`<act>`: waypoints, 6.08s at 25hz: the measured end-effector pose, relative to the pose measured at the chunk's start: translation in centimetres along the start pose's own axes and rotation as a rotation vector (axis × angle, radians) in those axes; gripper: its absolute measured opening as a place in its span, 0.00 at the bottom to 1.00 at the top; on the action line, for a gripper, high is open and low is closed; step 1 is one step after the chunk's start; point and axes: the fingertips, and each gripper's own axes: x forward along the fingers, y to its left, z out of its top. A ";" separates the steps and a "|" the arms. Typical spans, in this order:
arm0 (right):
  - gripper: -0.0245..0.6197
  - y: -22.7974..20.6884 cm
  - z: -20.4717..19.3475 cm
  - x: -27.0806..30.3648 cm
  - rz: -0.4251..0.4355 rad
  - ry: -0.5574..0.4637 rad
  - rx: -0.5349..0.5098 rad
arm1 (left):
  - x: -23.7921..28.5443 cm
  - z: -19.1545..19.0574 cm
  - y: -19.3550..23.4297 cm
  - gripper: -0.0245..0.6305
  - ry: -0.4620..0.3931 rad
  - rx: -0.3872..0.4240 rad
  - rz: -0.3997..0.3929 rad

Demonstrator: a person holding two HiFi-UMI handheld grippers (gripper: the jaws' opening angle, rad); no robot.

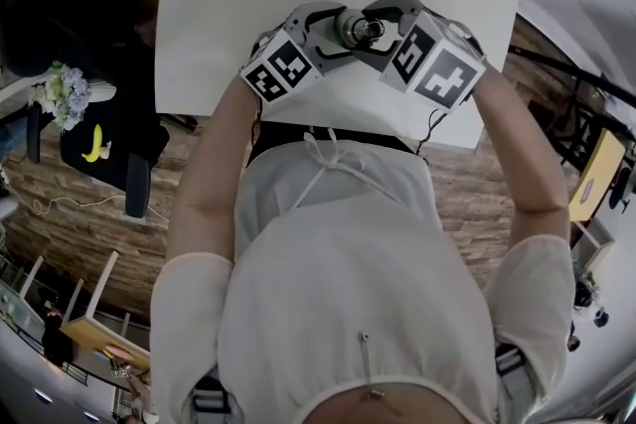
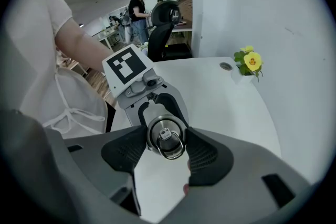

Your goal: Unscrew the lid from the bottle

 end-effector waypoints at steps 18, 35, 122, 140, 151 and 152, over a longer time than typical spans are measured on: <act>0.42 1.0 -0.3 0.3 0.104 0.169 -0.585 | 0.0 -0.1 -0.1 0.59 0.039 0.010 -0.045; 0.47 -1.7 -0.6 -0.2 -0.070 -0.038 0.571 | 0.0 0.1 0.0 0.59 0.026 -0.009 -0.067; 0.44 -1.1 0.0 -0.5 -0.192 -0.141 0.451 | 0.1 0.0 -0.1 0.59 -0.001 -0.015 -0.097; 0.41 0.1 0.2 -0.2 0.124 0.103 -0.008 | 0.2 0.0 -0.1 0.59 -0.002 -0.021 -0.093; 0.43 0.5 0.2 -0.1 0.103 0.170 -0.339 | 0.2 -0.2 -0.1 0.59 0.001 -0.026 -0.088; 0.49 0.3 0.4 -0.2 0.070 0.147 -0.300 | 0.2 -0.2 -0.1 0.59 0.000 -0.026 -0.089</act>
